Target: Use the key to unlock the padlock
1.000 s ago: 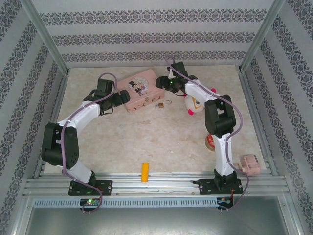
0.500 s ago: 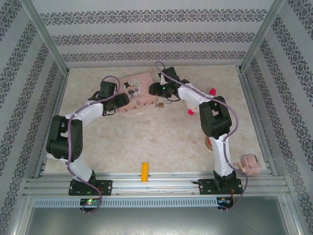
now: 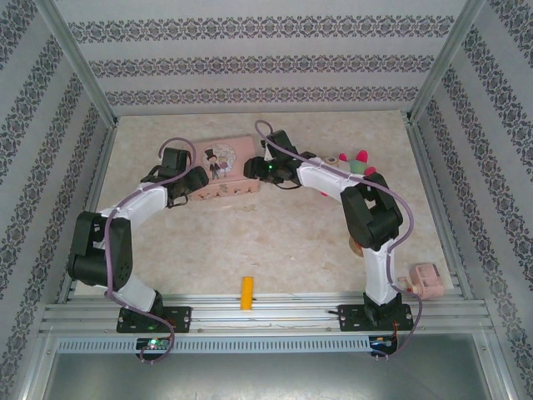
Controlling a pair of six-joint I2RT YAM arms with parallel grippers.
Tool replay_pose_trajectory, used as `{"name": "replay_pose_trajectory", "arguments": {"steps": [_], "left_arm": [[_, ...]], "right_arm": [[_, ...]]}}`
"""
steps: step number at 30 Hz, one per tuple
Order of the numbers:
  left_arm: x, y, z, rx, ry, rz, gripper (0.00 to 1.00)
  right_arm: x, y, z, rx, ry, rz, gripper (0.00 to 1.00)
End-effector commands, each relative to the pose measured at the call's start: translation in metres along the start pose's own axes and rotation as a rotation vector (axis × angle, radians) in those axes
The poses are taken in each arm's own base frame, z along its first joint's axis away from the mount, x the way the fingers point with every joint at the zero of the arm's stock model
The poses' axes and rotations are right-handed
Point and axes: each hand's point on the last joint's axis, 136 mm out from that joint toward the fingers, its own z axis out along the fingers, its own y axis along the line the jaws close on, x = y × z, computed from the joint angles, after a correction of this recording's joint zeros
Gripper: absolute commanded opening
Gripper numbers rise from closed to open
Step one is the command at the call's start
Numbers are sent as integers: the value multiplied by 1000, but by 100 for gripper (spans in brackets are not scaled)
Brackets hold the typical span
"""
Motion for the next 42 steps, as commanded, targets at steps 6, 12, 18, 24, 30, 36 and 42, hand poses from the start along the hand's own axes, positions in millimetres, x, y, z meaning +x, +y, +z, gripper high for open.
{"name": "replay_pose_trajectory", "arguments": {"steps": [6,12,18,24,30,36,42], "left_arm": [[-34,-13,-41,55,-119,3,88],[-51,-6,-82,52,-213,13,100],[-52,18,-125,-12,-339,48,99],[-36,56,-153,-76,-511,34,99],[-27,85,-170,-114,-686,-10,99],[-27,97,-166,-151,-788,14,99],[-32,102,-141,-223,-779,100,99]], "right_arm": [[3,16,-56,48,-87,-21,66],[5,1,-115,140,-197,-49,69],[22,-34,-184,286,-327,-89,76],[51,-88,-249,482,-460,-122,98],[75,-135,-290,581,-604,-101,98],[85,-172,-307,565,-716,1,98],[81,-203,-326,610,-916,98,98]]}}
